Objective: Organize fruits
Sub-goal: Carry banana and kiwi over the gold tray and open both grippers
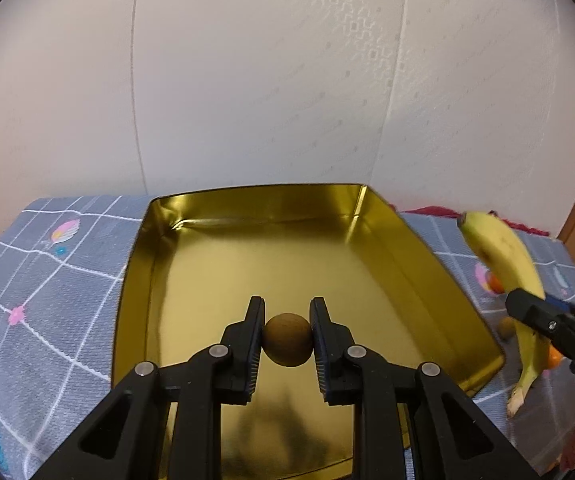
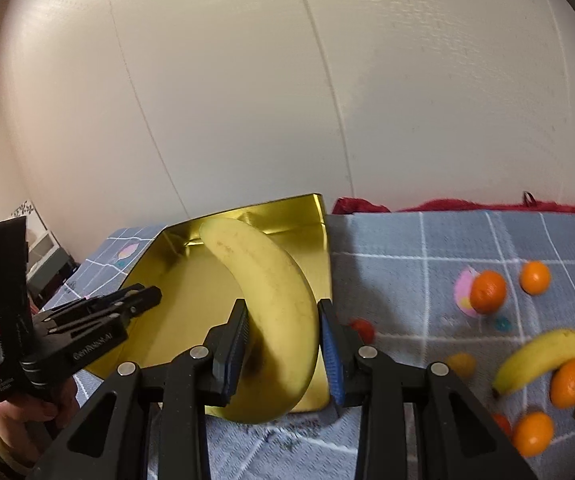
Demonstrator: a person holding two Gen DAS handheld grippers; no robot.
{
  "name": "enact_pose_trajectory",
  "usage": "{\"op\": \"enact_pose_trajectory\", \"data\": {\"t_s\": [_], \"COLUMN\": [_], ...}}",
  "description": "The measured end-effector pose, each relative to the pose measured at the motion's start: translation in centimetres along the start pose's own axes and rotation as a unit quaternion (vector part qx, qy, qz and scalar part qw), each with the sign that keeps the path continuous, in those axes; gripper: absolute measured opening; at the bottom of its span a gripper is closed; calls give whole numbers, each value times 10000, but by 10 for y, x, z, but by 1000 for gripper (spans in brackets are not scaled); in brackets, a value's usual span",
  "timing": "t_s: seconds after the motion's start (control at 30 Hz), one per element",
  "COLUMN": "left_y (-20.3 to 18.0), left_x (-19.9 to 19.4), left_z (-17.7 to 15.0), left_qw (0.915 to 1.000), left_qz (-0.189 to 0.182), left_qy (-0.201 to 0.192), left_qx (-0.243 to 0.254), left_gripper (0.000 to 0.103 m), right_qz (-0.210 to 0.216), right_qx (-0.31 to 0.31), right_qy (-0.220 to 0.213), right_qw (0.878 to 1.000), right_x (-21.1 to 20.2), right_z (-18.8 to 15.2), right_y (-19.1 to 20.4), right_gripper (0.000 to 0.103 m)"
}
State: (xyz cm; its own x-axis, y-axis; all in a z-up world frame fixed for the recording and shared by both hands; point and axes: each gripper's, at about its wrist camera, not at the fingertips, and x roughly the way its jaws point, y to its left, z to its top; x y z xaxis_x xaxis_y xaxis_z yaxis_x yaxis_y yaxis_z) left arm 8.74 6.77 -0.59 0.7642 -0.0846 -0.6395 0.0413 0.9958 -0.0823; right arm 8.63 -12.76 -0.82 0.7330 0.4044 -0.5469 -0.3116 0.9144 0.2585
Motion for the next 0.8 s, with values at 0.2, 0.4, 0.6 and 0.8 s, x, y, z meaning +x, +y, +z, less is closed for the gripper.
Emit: {"op": "enact_pose_trajectory", "data": {"t_s": [0.2, 0.4, 0.6, 0.8], "left_y": [7, 17, 24, 28], "left_x": [18, 27, 29, 27], "left_z": [0, -2, -6, -9], "left_qw": [9994, 9984, 9976, 9971], "left_qz": [216, 284, 346, 404], "left_qy": [263, 461, 569, 633], "left_qx": [-37, -175, -187, -155], "left_gripper": [23, 23, 24, 24], "right_qz": [53, 1, -129, -285], "right_qx": [-259, -471, -548, -572], "right_qy": [-16, 174, 368, 642], "right_qw": [9996, 9987, 9977, 9959], "right_x": [14, 29, 46, 63], "right_z": [3, -1, -7, -12], "right_y": [16, 28, 36, 40], "right_gripper": [34, 34, 34, 34]}}
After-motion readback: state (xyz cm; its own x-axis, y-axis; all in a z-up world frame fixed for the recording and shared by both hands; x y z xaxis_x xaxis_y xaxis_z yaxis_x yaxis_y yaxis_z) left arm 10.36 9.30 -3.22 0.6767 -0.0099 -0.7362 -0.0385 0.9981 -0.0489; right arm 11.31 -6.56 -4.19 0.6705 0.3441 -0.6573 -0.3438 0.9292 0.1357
